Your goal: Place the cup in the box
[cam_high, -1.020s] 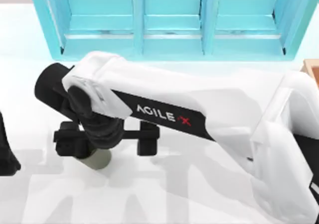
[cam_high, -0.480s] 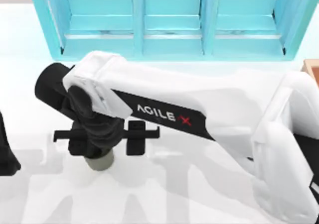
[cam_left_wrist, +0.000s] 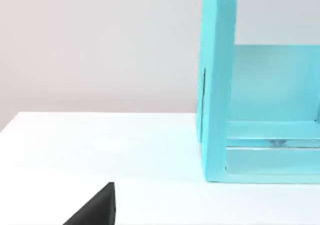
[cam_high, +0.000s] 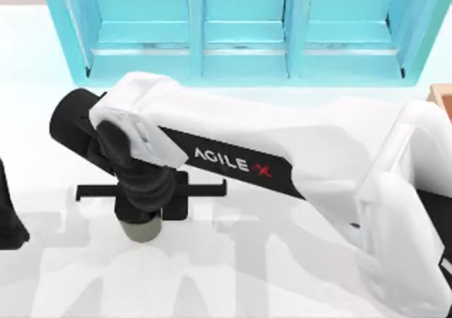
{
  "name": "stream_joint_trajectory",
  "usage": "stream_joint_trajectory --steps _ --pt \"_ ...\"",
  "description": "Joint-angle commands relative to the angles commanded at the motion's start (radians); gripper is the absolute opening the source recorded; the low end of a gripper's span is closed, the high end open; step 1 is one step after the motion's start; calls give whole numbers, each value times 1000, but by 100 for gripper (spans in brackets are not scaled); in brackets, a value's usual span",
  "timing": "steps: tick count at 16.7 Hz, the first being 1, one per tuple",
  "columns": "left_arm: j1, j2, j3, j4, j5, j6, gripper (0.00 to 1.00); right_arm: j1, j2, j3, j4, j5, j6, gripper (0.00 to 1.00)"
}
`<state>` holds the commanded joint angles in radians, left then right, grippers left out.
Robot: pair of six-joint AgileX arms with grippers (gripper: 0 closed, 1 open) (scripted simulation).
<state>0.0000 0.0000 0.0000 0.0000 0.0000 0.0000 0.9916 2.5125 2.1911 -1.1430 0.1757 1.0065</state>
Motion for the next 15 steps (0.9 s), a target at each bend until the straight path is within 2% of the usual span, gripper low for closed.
stream_joint_trajectory --steps 9,12,15 --pt "0 0 0 0 0 0 100 -25 -25 -14 0 -14 -25 0" --pt "0 0 0 0 0 0 100 -138 -101 -78 -13 -44 -133 0" --pt "0 0 0 0 0 0 100 -326 -197 -167 -29 -65 -321 0"
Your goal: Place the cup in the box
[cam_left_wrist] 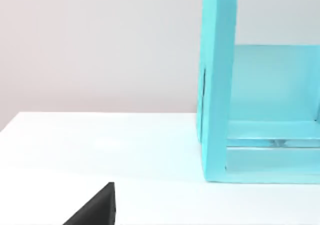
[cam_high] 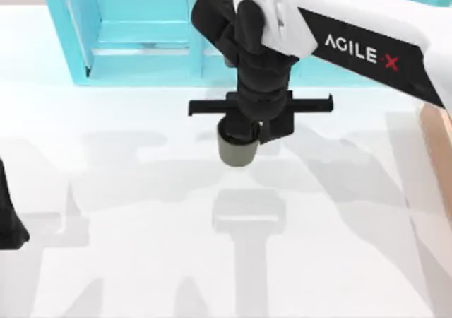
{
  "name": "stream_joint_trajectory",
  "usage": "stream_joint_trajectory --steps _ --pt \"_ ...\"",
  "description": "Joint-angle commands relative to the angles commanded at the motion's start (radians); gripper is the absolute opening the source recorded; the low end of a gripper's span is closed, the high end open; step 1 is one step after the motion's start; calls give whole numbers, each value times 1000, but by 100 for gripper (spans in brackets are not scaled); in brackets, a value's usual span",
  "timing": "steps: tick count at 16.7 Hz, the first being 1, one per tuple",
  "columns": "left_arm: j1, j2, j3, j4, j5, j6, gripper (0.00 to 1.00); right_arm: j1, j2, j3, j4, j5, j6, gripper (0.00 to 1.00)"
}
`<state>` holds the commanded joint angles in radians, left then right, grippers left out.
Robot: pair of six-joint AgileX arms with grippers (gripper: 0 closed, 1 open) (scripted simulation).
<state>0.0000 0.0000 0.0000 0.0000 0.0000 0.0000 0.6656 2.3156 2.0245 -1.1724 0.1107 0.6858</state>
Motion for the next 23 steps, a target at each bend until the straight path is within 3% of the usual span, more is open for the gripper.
stream_joint_trajectory --steps 10,17,20,23 --pt "0 0 0 0 0 0 100 -510 -293 -261 -40 -68 -520 0" --pt "0 0 0 0 0 0 100 -988 -560 -464 -59 -117 -990 0" --pt "0 0 0 0 0 0 100 -1083 -640 -532 -60 -151 -1087 0" --pt "0 0 0 0 0 0 100 -1095 -651 -542 -61 -160 -1100 0"
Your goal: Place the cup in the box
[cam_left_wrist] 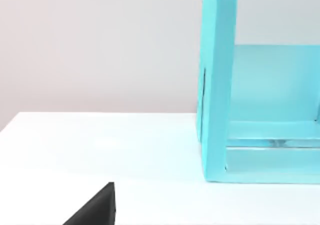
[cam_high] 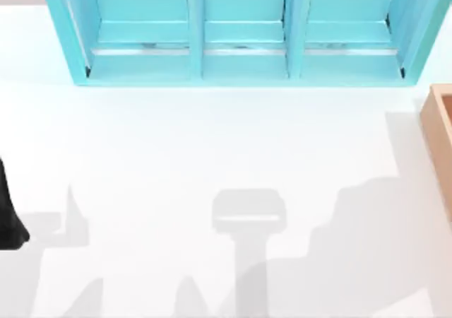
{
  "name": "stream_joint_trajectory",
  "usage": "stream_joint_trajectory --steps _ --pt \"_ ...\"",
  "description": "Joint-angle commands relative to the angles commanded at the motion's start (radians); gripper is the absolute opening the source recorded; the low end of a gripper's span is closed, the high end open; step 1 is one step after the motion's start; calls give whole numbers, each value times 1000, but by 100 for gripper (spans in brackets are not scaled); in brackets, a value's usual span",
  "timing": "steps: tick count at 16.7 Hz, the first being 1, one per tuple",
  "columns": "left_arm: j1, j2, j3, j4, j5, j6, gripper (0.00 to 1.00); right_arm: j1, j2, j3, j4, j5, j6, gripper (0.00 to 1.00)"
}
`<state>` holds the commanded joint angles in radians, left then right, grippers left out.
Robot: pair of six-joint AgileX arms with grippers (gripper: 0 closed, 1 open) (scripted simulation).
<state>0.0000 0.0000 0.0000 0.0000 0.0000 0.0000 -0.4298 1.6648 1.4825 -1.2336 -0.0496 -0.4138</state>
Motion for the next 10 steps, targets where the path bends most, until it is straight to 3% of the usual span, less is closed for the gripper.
stream_joint_trajectory --steps 5,10 --pt "0 0 0 0 0 0 100 5 8 -12 16 1 5 0" --pt "0 0 0 0 0 0 100 22 19 -145 165 3 26 0"
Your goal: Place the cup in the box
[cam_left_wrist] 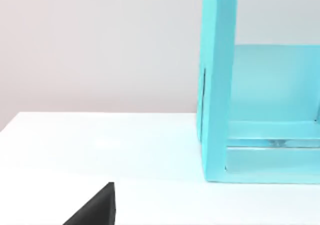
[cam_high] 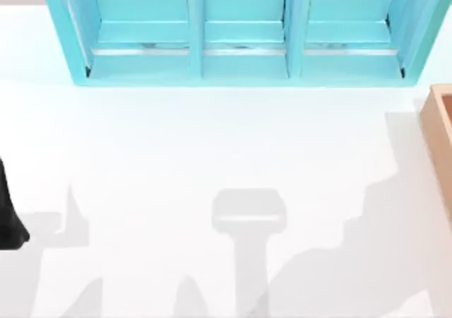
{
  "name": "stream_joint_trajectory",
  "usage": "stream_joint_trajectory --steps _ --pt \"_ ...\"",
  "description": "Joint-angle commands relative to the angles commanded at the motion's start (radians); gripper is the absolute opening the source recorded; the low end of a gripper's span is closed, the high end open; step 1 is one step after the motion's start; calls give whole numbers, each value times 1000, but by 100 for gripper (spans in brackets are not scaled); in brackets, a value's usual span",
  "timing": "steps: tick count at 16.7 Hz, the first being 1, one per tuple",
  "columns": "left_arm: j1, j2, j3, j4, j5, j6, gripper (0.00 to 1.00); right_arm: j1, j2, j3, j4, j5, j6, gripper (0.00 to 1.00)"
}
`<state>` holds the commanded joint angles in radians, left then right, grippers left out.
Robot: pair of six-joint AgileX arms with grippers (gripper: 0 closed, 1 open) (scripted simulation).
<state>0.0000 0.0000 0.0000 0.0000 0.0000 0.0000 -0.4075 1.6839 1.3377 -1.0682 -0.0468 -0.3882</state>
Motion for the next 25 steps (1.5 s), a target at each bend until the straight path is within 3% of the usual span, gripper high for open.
stream_joint_trajectory --steps 7,20,25 --pt "0 0 0 0 0 0 100 13 9 -78 88 3 9 0" --pt "0 0 0 0 0 0 100 13 9 -78 88 3 9 98" --pt "0 0 0 0 0 0 100 13 9 -78 88 3 9 100"
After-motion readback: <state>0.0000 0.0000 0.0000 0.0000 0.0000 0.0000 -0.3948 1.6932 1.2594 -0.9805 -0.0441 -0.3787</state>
